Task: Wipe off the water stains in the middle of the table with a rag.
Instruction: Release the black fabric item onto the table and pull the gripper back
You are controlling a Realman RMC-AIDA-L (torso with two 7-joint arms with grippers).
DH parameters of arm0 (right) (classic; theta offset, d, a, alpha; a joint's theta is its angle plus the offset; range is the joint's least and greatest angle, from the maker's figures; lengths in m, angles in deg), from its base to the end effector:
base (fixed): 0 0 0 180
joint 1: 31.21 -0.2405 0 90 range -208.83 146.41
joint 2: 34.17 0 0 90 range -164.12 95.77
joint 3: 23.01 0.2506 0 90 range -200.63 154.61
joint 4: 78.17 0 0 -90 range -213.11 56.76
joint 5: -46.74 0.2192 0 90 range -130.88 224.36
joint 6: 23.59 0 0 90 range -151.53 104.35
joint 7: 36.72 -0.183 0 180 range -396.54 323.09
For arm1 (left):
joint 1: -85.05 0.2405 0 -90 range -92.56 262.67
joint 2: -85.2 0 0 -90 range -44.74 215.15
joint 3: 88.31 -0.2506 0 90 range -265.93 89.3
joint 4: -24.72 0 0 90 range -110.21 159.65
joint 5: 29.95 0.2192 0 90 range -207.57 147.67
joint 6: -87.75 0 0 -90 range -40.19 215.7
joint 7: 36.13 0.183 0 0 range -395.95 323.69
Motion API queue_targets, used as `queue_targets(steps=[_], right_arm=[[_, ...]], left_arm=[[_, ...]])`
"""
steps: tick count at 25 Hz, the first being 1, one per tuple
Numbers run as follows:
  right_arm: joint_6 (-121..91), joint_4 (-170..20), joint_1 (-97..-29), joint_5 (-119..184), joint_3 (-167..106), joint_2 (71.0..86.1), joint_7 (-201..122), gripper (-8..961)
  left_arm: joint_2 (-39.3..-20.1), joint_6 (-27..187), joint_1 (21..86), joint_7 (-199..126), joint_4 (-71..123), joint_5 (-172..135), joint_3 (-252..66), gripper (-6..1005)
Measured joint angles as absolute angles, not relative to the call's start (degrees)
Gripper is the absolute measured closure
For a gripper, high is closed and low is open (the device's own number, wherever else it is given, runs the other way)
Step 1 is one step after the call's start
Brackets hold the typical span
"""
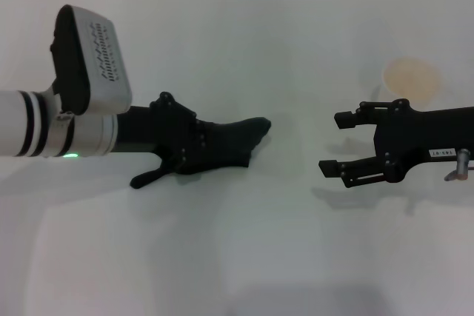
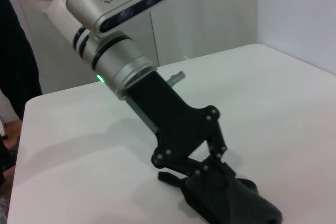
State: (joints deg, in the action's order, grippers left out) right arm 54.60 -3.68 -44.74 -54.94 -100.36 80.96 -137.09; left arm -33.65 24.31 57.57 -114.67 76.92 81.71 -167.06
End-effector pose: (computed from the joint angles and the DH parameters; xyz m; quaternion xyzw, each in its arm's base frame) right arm 0.1993 0.3259 -0.0178 -0.9693 0.1476 0.1437 0.1345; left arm -0.2235 0.3717 -0.0888 -0.9864 -0.0152 -0.0349 0.1599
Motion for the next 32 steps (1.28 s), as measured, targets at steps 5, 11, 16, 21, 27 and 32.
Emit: queue_targets(steps=[5,11,16,21,27,32], right_arm=[[54.40,-4.38,-44.88,-54.94,-100.36,80.96,-137.10,85],[54.31,-4.44,-45.24,-54.94,-100.38,80.96,-137.09,86],[54.21,-4.44,-45.28,-54.94,-100.44,80.96,-137.10,86],[54.19,-4.24,-45.28,-54.89,-100.30,80.96,-137.15,85],[54.19,-3.91,-45.27,-54.95,-99.41,80.96,-137.17,85],[54.27,-3.82,-45.24,-55.37,-97.78,80.88,-137.18,85]], left_arm=[[-33.68,24.14,58.56,-117.56,77.85,81.89,-164.51,854],[-33.81,24.67,59.10,-119.37,77.56,81.61,-162.04,847],[-33.98,24.85,59.25,-120.30,78.03,80.64,-160.27,657],[-33.78,23.41,59.84,-120.58,80.59,79.09,-158.47,464],[-33.54,17.22,60.68,-120.31,85.15,78.94,-154.97,319],[-32.82,6.86,59.65,-120.05,85.76,78.91,-149.30,212]])
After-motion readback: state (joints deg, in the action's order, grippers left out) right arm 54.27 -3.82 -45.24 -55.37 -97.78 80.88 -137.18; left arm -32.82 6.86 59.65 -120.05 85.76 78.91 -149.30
